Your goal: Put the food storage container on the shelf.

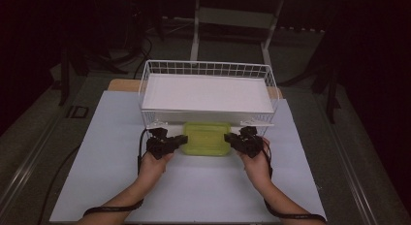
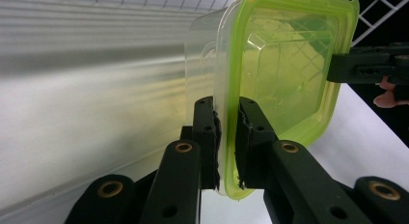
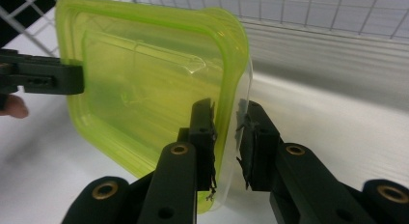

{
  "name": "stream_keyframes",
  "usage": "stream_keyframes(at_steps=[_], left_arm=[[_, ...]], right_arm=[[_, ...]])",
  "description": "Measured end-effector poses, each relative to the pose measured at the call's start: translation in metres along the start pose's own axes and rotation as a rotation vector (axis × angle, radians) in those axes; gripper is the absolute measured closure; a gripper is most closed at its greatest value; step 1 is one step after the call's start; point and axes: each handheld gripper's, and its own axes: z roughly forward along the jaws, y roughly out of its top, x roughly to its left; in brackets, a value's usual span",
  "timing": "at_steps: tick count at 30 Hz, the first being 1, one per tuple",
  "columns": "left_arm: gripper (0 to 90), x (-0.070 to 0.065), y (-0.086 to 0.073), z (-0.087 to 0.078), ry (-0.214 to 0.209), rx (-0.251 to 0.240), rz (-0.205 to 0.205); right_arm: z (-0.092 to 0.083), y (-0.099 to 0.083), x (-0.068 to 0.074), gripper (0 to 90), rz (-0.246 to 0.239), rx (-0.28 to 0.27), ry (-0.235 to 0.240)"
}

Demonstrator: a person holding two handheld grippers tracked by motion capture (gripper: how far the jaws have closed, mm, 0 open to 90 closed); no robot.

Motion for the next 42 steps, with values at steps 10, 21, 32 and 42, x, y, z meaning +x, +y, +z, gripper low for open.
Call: stream_keyframes(at_steps=[10,21,32,42], left_arm=[[80.8,0.007,0.001,0.008,0.015,-0.012,-0.010],[73.9,0.011,0.007,0.017,0.062,-0.064,0.055],[56.3,0.015,0.006,0.029,0.112,-0.089,0.068],[46.4,0.012,0.010,0.019,0.078,-0.114,0.099]], right_arm=[[0.016,0.000,-0.008,77.6,0.022,-0.014,-0.022],[0.027,-0.003,-0.006,70.2,-0.014,-0.100,-0.107],[0.041,-0.006,-0.005,60.6,-0.039,-0.116,-0.166],[0.031,-0.009,0.003,50.9,-0.067,-0.134,-0.144]])
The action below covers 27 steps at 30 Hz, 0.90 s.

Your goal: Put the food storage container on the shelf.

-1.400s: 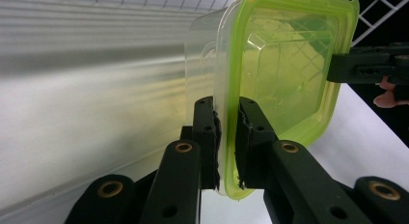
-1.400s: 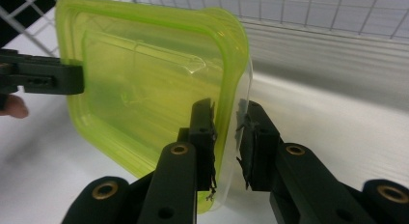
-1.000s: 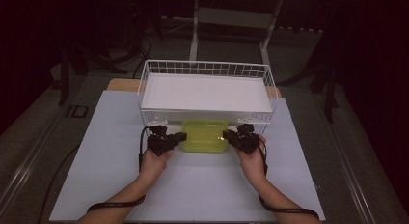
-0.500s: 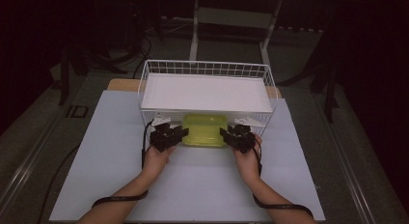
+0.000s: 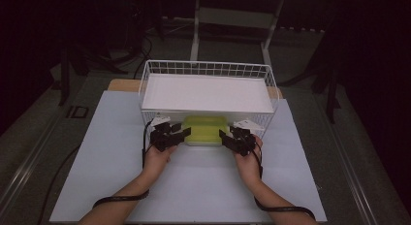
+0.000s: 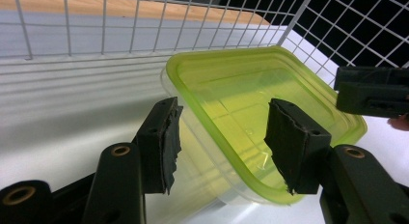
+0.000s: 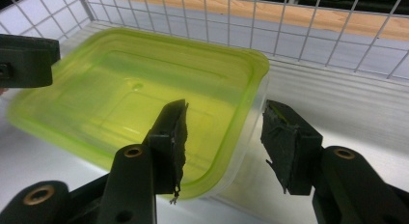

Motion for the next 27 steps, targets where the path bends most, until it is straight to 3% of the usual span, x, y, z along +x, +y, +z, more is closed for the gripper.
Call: stream_keyframes(at_steps=[4,8,9,10,11,12,14,15,18,19,22,27], left_arm=[[46.3,-0.003,0.000,-0.008,0.008,-0.005,0.017],[40.8,-0.005,-0.002,-0.022,0.001,-0.009,0.001],[37.9,-0.005,-0.004,-0.030,-0.024,-0.014,-0.001],[35.5,-0.005,-0.004,-0.030,-0.024,-0.014,-0.001],[32.3,-0.005,-0.007,-0.036,-0.073,-0.010,0.035],[29.6,-0.006,-0.008,-0.041,-0.087,-0.014,0.046],[28.4,-0.006,-0.009,-0.044,-0.093,-0.021,0.049],[28.3,-0.007,-0.010,-0.051,-0.125,-0.031,0.033],[22.1,-0.010,-0.012,-0.057,-0.101,-0.028,0.057],[14.8,-0.012,-0.015,-0.064,-0.076,-0.031,0.082],[2.4,-0.012,-0.017,-0.068,-0.083,-0.037,0.089],[0.8,-0.012,-0.023,-0.079,-0.074,-0.048,0.125]], right_arm=[[-0.007,0.001,0.003,51.6,-0.004,-0.011,0.007],[-0.021,0.002,0.009,61.7,-0.006,-0.019,0.038],[-0.027,0.000,0.016,70.7,-0.014,-0.017,0.052],[-0.027,0.000,0.016,70.7,-0.014,-0.017,0.052],[-0.031,-0.002,0.022,78.8,-0.037,-0.004,0.059],[-0.032,-0.003,0.024,83.0,-0.042,0.004,0.071],[-0.033,-0.005,0.027,87.0,-0.045,0.008,0.093],[-0.032,-0.009,0.032,89.8,-0.044,0.030,0.127],[-0.029,-0.014,0.037,90.0,-0.049,0.058,0.141],[-0.025,-0.018,0.040,90.0,-0.045,0.079,0.157],[-0.022,-0.021,0.043,90.0,-0.039,0.090,0.164],[-0.007,-0.027,0.055,90.0,-0.077,0.130,0.175]])
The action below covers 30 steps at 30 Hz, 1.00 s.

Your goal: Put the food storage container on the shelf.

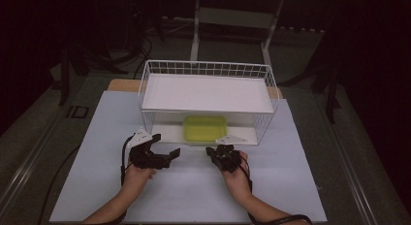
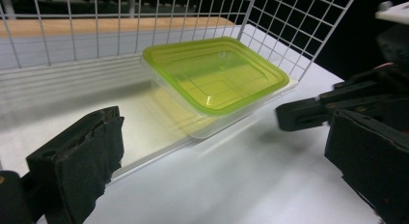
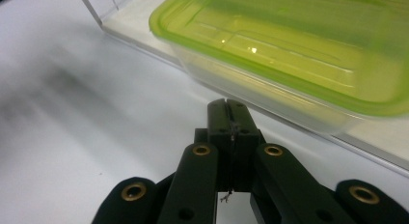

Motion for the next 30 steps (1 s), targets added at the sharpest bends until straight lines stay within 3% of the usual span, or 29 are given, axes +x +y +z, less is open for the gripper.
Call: stream_keyframes(at_steps=[7,12,18,30], left_arm=[[0.9,0.002,-0.001,-0.001,-0.006,0.002,0.008],[0.9,0.004,-0.001,-0.001,-0.037,0.000,-0.007],[0.9,0.004,-0.001,-0.002,-0.006,-0.007,0.016],[0.9,0.003,-0.005,0.001,-0.004,0.001,0.021]], right_arm=[[0.022,0.005,0.002,90.0,-0.024,0.019,-0.017],[0.035,0.010,-0.002,90.0,-0.023,0.024,-0.045],[0.046,0.018,-0.008,90.0,-0.018,0.017,-0.068],[0.060,0.029,-0.029,90.0,0.014,0.003,-0.120]])
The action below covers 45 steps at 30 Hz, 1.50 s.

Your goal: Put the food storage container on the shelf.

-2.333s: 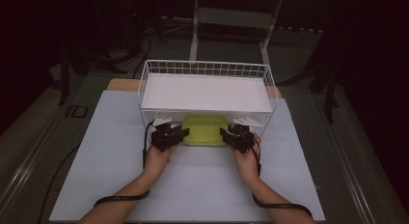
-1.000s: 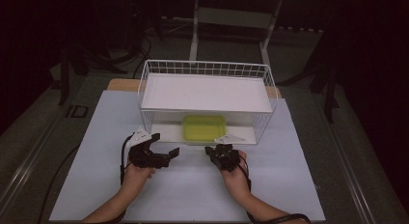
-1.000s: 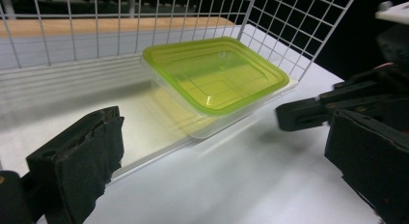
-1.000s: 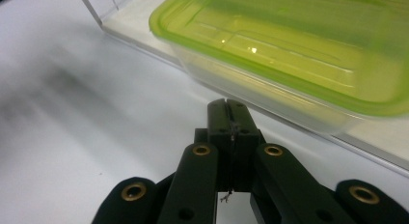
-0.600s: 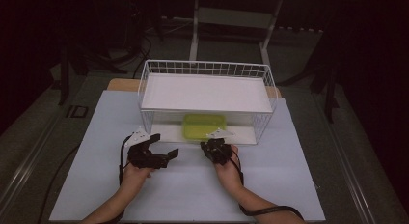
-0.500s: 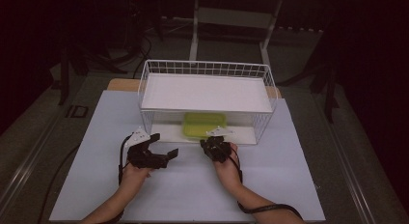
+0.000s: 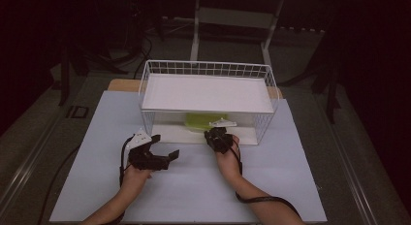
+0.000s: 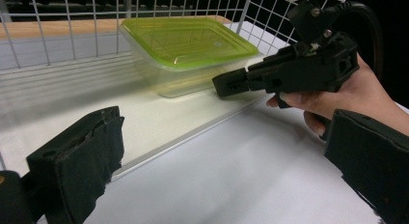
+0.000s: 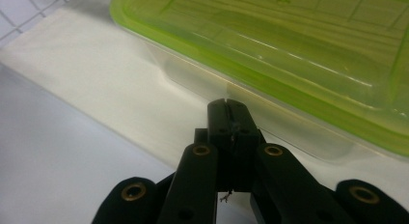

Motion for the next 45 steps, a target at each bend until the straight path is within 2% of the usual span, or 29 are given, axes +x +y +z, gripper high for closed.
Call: stream_keyframes(at_steps=[8,13,16,19,25,28,31,34,36,38,40,42,43,44,45], left_arm=[[0.9,0.002,-0.002,0.000,0.000,0.001,0.007],[0.9,0.002,-0.002,0.000,-0.003,0.005,0.006],[0.9,0.001,-0.002,0.000,-0.001,0.003,0.011],[0.9,0.002,-0.001,-0.001,-0.001,0.002,0.010],[0.9,0.000,0.001,-0.003,-0.002,-0.012,0.019],[0.9,0.000,0.002,-0.002,-0.029,-0.019,0.034],[0.9,-0.002,0.004,-0.002,-0.059,-0.024,0.041],[0.9,-0.006,0.005,0.000,-0.080,-0.015,0.054],[0.9,-0.009,0.005,0.000,-0.093,-0.012,0.076],[0.9,-0.011,0.007,0.001,-0.100,0.002,0.101],[0.9,-0.013,0.009,0.000,-0.117,-0.002,0.109],[0.9,-0.016,0.011,-0.001,-0.129,-0.003,0.113],[0.9,-0.016,0.011,-0.001,-0.129,-0.003,0.113],[0.9,-0.019,0.013,-0.004,-0.143,-0.008,0.116],[0.9,-0.020,0.014,-0.005,-0.151,-0.010,0.115]], right_arm=[[0.002,0.004,-0.010,90.0,0.015,-0.014,-0.037],[0.003,0.004,-0.009,90.0,0.008,-0.016,-0.040],[0.001,0.003,-0.005,89.9,0.010,-0.026,-0.028],[-0.004,0.002,0.002,89.6,-0.031,-0.029,-0.023],[-0.015,0.000,0.009,84.4,-0.030,-0.046,0.012],[-0.024,-0.001,0.012,76.1,-0.036,-0.057,0.036],[-0.032,-0.002,0.012,61.1,-0.030,-0.073,0.071],[-0.039,-0.001,0.011,49.7,-0.061,-0.075,0.096],[-0.043,-0.002,0.011,46.7,-0.060,-0.073,0.099],[-0.047,-0.002,0.011,37.6,-0.061,-0.078,0.119],[-0.051,-0.003,0.012,35.5,-0.061,-0.080,0.131],[-0.054,-0.004,0.012,27.1,-0.050,-0.075,0.171],[-0.054,-0.004,0.012,27.1,-0.050,-0.075,0.171],[-0.056,-0.004,0.013,26.3,-0.047,-0.074,0.194],[-0.060,-0.006,0.013,20.1,-0.041,-0.087,0.229]])
